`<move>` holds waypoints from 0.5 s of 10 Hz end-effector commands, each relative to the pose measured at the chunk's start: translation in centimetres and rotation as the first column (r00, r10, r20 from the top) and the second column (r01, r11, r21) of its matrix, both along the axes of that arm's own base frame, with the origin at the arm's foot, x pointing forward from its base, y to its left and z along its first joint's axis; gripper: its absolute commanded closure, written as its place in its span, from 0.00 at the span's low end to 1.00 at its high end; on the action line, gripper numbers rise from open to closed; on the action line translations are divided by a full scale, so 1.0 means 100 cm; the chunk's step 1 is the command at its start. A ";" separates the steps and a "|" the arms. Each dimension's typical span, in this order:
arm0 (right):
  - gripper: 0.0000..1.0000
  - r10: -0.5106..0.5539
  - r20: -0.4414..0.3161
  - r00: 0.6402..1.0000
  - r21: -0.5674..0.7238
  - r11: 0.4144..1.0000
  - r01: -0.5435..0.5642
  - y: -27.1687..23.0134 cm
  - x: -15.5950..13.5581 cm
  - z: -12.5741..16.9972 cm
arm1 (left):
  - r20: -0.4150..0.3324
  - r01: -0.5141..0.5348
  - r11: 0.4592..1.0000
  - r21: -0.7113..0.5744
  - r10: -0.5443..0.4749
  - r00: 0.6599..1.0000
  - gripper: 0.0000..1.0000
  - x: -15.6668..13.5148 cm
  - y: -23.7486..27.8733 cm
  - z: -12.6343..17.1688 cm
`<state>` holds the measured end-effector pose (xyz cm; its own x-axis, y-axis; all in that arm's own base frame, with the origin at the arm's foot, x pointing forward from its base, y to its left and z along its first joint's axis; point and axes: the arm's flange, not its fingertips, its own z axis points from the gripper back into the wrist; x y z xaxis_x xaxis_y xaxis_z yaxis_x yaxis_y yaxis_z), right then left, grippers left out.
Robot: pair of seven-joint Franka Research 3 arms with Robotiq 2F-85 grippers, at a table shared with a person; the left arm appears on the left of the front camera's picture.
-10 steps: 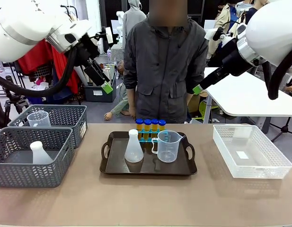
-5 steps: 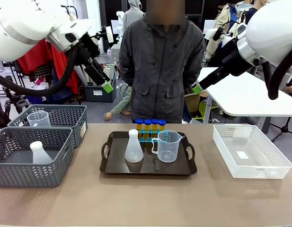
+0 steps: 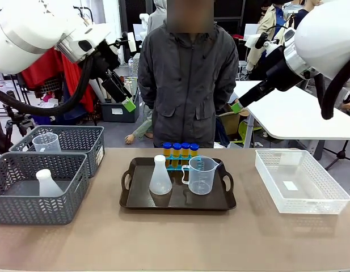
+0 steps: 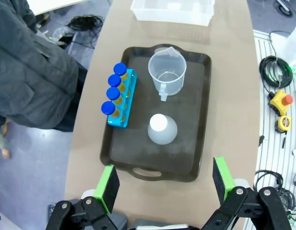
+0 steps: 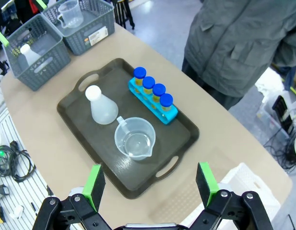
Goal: Prepare the laboratory tools.
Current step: Pick up one Small flask and place it on the Handle tray.
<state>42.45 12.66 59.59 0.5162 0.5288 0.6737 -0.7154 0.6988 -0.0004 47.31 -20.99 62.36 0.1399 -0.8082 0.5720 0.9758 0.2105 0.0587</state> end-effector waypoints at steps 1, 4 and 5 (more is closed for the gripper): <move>0.00 -0.009 -0.012 1.000 0.015 1.000 0.009 0.001 -0.001 0.002 | 0.001 0.000 1.000 0.000 0.000 1.000 0.00 -0.001 0.001 0.001; 0.00 -0.009 -0.012 1.000 0.015 1.000 0.009 0.001 -0.001 0.002 | 0.001 0.000 1.000 0.000 0.000 1.000 0.00 -0.001 0.001 0.001; 0.00 -0.009 -0.012 1.000 0.015 1.000 0.009 0.001 -0.001 0.002 | 0.001 0.000 1.000 0.000 0.000 1.000 0.00 -0.001 0.001 0.001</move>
